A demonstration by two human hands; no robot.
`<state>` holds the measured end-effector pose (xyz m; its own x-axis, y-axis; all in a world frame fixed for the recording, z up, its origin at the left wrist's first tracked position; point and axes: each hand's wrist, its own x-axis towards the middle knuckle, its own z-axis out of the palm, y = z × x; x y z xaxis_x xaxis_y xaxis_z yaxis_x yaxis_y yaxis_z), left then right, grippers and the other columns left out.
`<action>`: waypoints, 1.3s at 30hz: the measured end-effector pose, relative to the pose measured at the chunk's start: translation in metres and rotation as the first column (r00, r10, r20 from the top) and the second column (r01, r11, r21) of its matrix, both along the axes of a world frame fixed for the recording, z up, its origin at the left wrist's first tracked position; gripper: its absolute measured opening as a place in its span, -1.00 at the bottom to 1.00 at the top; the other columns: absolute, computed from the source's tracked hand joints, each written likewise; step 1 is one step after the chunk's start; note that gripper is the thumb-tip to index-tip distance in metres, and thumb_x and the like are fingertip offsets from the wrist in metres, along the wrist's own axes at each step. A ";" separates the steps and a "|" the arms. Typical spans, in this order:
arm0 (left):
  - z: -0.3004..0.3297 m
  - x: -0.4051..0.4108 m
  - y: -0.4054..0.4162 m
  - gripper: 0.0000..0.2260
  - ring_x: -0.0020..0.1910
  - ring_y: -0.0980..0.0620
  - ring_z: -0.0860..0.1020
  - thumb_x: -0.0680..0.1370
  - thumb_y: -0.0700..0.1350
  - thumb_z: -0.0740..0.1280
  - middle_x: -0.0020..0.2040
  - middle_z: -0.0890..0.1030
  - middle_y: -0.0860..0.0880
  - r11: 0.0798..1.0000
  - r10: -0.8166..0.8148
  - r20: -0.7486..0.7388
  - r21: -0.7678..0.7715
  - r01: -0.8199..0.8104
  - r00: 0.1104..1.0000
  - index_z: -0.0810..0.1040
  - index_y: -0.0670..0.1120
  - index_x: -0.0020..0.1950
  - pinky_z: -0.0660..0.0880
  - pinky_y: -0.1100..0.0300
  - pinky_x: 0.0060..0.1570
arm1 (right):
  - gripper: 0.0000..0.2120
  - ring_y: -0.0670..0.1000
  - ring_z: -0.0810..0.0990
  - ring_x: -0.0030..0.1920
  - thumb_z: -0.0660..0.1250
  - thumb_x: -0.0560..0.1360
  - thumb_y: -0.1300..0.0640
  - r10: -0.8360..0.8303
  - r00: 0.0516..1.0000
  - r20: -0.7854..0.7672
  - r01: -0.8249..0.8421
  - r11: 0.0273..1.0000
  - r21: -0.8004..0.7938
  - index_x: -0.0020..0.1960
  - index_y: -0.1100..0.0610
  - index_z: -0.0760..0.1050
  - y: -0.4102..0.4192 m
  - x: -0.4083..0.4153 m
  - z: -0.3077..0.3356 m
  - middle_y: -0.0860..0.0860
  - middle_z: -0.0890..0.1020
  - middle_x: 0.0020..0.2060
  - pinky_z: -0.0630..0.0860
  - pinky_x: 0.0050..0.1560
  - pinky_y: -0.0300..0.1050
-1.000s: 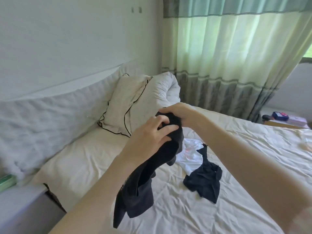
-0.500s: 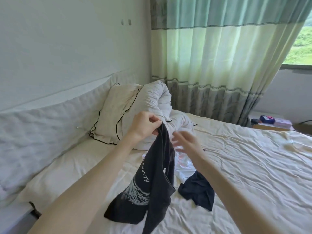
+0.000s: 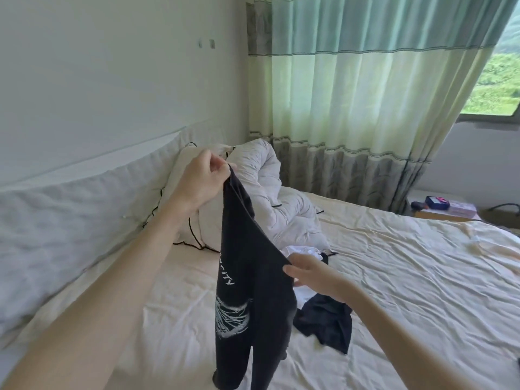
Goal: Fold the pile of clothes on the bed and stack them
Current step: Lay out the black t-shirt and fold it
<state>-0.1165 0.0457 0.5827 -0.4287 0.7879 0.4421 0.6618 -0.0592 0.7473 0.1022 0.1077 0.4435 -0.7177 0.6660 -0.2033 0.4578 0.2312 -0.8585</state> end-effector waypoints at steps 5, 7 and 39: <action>-0.018 -0.027 -0.012 -0.93 -0.26 0.05 0.43 0.61 -0.10 0.14 -0.19 0.47 0.01 0.983 -0.002 -0.194 -0.180 -0.034 0.981 0.34 -0.10 0.00 0.38 0.15 -0.22 | -0.76 -0.17 0.32 -0.41 0.20 0.60 0.17 -0.070 0.993 -0.098 0.088 0.978 0.190 -0.25 0.13 0.35 0.009 0.010 0.016 -0.06 0.35 -0.39 0.31 -0.35 -0.39; -0.031 -0.034 -0.018 -0.92 -0.28 0.06 0.38 0.62 -0.09 0.11 -0.20 0.43 0.02 0.971 -0.041 -0.164 -0.240 0.001 0.986 0.33 -0.09 0.01 0.35 0.16 -0.22 | -0.67 -0.13 0.30 -0.44 0.21 0.59 0.10 -0.047 0.999 -0.010 0.048 0.944 0.327 -0.34 0.10 0.33 0.017 0.018 0.022 -0.07 0.34 -0.45 0.25 -0.38 -0.34; -0.018 0.074 -0.003 -0.82 -0.03 -0.07 0.60 0.53 -0.15 0.36 -0.05 0.65 -0.14 0.925 -0.339 0.045 -0.167 0.342 0.940 0.60 -0.23 0.06 0.52 0.09 0.06 | -0.81 0.00 0.64 0.01 0.26 0.57 0.14 -0.074 0.795 -0.603 -0.001 0.992 -0.124 0.15 0.08 0.55 0.008 0.029 0.084 0.07 0.66 -0.03 0.57 -0.04 -0.16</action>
<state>-0.0429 0.0431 0.5642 -0.1267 0.9503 0.2844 0.6127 -0.1504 0.7758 0.1309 0.1153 0.5274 -0.6947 0.6939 0.1897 -0.1579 0.1101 -0.9813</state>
